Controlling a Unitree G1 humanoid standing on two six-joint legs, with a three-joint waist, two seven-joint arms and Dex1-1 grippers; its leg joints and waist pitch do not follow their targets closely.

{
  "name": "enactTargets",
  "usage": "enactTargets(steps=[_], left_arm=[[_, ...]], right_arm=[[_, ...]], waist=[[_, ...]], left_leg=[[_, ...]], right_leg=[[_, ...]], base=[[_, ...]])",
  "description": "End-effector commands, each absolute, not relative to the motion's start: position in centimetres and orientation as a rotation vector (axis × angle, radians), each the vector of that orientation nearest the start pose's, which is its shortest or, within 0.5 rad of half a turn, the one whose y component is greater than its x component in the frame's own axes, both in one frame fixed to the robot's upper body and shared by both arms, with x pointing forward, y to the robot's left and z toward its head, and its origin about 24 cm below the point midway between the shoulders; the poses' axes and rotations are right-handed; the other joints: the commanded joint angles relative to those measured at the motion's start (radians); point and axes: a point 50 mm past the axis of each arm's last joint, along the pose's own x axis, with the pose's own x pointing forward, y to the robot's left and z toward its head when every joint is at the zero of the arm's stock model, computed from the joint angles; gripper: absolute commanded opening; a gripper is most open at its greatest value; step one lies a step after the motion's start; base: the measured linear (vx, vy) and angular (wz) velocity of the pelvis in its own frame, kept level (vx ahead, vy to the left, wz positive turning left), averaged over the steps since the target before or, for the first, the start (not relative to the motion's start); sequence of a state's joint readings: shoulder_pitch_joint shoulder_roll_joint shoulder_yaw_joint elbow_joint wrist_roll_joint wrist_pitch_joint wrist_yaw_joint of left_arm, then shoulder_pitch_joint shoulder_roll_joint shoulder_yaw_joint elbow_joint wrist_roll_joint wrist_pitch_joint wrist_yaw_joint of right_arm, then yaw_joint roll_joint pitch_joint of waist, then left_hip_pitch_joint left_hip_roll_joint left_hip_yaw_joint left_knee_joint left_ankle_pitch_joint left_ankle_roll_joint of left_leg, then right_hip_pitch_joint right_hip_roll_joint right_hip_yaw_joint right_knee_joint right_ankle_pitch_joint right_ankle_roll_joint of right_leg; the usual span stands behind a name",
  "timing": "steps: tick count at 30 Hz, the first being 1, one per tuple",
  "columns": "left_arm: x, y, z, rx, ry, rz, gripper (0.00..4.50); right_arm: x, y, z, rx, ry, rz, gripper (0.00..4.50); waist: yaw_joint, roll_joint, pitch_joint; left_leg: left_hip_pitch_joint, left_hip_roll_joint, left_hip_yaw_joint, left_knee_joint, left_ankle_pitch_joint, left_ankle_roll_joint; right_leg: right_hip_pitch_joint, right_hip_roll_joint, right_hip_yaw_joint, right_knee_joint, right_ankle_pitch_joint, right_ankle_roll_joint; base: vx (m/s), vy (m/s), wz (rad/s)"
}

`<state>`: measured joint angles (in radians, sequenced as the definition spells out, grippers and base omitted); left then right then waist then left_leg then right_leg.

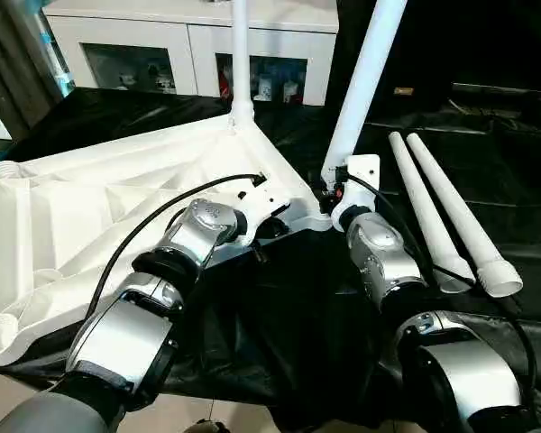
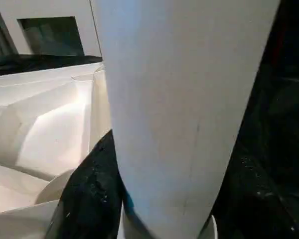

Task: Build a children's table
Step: Rotate leg to tighten

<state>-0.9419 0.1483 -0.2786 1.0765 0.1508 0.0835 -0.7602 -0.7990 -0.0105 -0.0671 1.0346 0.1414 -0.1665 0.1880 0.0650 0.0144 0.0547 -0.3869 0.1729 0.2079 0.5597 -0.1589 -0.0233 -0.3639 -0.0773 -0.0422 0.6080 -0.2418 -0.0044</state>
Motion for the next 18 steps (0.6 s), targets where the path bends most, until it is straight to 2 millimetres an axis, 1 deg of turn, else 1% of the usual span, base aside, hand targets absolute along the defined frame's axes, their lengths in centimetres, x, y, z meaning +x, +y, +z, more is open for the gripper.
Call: enactTargets(steps=[1, 2, 3, 4, 6, 7, 8, 9, 10, 12, 13, 14, 15, 16, 17, 18], left_arm=[[37.7, 7.8, 7.9, 0.519, 0.38, -0.944, 0.0], [37.7, 7.8, 7.9, 0.519, 0.38, -0.944, 0.0], [37.5, 7.8, 7.8, 0.52, 0.367, -0.975, 0.0], [37.5, 7.8, 7.8, 0.52, 0.367, -0.975, 0.0], [37.4, 8.0, 7.7, 0.518, 0.363, -0.99, 0.0], [37.4, 8.0, 7.7, 0.518, 0.362, -0.992, 0.0], [37.3, 8.1, 7.7, 0.519, 0.358, -1.002, 0.0], [37.3, 8.2, 7.7, 0.519, 0.358, -1.005, 0.0], [37.2, 8.3, 7.7, 0.52, 0.355, -1.01, 0.0], [37.1, 8.8, 7.6, 0.527, 0.347, -1.027, 0.0], [37.0, 8.9, 7.6, 0.529, 0.339, -1.041, 0.0], [37.0, 8.9, 7.6, 0.529, 0.337, -1.049, 0.0], [36.9, 9.1, 7.5, 0.531, 0.336, -1.054, 0.0], [36.8, 9.2, 7.5, 0.533, 0.332, -1.063, 0.0], [36.8, 9.4, 7.5, 0.533, 0.333, -1.065, 0.0], [36.8, 9.4, 7.5, 0.534, 0.332, -1.067, 0.0]], right_arm=[[35.2, -8.0, 1.5, 0.113, 0.316, 0.378, 2.58], [35.2, -8.0, 1.5, 0.113, 0.316, 0.378, 2.66], [35.4, -7.7, 2.1, 0.107, 0.283, 0.423, 2.94], [35.4, -7.7, 2.1, 0.107, 0.282, 0.425, 3.02], [35.6, -7.6, 2.7, 0.114, 0.246, 0.469, 3.13], [35.6, -7.6, 2.8, 0.115, 0.244, 0.471, 3.13], [35.7, -7.6, 3.0, 0.118, 0.23, 0.487, 3.25], [35.7, -7.6, 3.1, 0.12, 0.225, 0.492, 3.25], [35.7, -7.7, 3.3, 0.123, 0.214, 0.502, 3.48], [35.9, -8.0, 3.9, 0.121, 0.176, 0.544, 3.53], [35.9, -8.2, 4.1, 0.12, 0.167, 0.553, 3.56], [36.0, -8.3, 4.2, 0.12, 0.16, 0.561, 3.65], [36.0, -8.6, 4.4, 0.113, 0.149, 0.572, 3.87], [36.0, -8.8, 4.5, 0.105, 0.14, 0.581, 3.91], [36.1, -9.1, 4.6, 0.097, 0.133, 0.585, 3.94], [36.1, -9.2, 4.7, 0.095, 0.131, 0.586, 4.01]], waist=[[-0.003, 0.013, -0.047], [-0.003, 0.013, -0.049], [-0.003, 0.011, -0.054], [-0.004, 0.011, -0.055], [-0.004, 0.012, -0.054], [-0.004, 0.009, -0.056], [-0.004, 0.01, -0.056], [-0.004, 0.011, -0.056], [-0.004, 0.009, -0.059], [-0.005, 0.008, -0.062], [-0.006, 0.008, -0.063], [-0.006, 0.008, -0.065], [-0.006, 0.008, -0.07], [-0.005, 0.007, -0.072], [-0.004, 0.007, -0.075], [-0.002, 0.007, -0.076]], left_leg=[[0.031, 0.072, -0.04, -0.079, -0.343, -0.024], [0.03, 0.073, -0.041, -0.078, -0.33, -0.022], [0.027, 0.071, -0.04, -0.074, -0.287, -0.007], [0.026, 0.071, -0.038, -0.071, -0.274, 0.001], [0.024, 0.071, -0.037, -0.069, -0.26, 0.021], [0.024, 0.072, -0.037, -0.068, -0.253, 0.029], [0.024, 0.072, -0.037, -0.067, -0.248, 0.033], [0.024, 0.072, -0.037, -0.067, -0.244, 0.038], [0.024, 0.073, -0.037, -0.065, -0.229, 0.043], [0.023, 0.072, -0.036, -0.061, -0.205, 0.056], [0.021, 0.071, -0.035, -0.057, -0.183, 0.07], [0.019, 0.07, -0.035, -0.054, -0.169, 0.077], [0.018, 0.07, -0.035, -0.047, -0.119, 0.102], [0.017, 0.069, -0.034, -0.044, -0.102, 0.112], [0.014, 0.069, -0.034, -0.038, -0.071, 0.132], [0.014, 0.069, -0.033, -0.037, -0.063, 0.14]], right_leg=[[0.01, -0.086, 0.047, -0.082, -0.085, -0.235], [0.011, -0.087, 0.048, -0.08, -0.068, -0.24], [0.018, -0.086, 0.045, -0.073, 0.005, -0.25], [0.018, -0.085, 0.045, -0.071, 0.026, -0.255], [0.019, -0.087, 0.044, -0.069, 0.052, -0.264], [0.021, -0.088, 0.043, -0.068, 0.052, -0.269], [0.021, -0.088, 0.043, -0.068, 0.052, -0.271], [0.022, -0.088, 0.043, -0.068, 0.048, -0.274], [0.024, -0.088, 0.042, -0.066, 0.061, -0.278], [0.026, -0.087, 0.041, -0.061, 0.097, -0.284], [0.027, -0.087, 0.04, -0.058, 0.13, -0.288], [0.028, -0.087, 0.04, -0.055, 0.152, -0.289], [0.029, -0.085, 0.038, -0.045, 0.228, -0.296], [0.029, -0.084, 0.037, -0.042, 0.257, -0.298], [0.03, -0.082, 0.035, -0.034, 0.314, -0.301], [0.028, -0.081, 0.034, -0.032, 0.334, -0.303]], base=[[0.0, 0.0, 0.0], [0.0, 0.0, 0.0], [0.0, 0.0, 0.0], [0.0, 0.0, 0.0], [0.0, 0.0, 0.0], [0.0, 0.0, 0.0], [0.0, 0.0, 0.0], [0.0, 0.0, 0.0], [0.0, 0.0, 0.0], [0.0, 0.0, 0.0], [0.0, 0.0, 0.0], [0.0, 0.0, 0.0], [0.0, 0.0, 0.0], [0.0, 0.0, 0.0], [0.0, 0.0, 0.0], [0.0, 0.0, 0.0]])
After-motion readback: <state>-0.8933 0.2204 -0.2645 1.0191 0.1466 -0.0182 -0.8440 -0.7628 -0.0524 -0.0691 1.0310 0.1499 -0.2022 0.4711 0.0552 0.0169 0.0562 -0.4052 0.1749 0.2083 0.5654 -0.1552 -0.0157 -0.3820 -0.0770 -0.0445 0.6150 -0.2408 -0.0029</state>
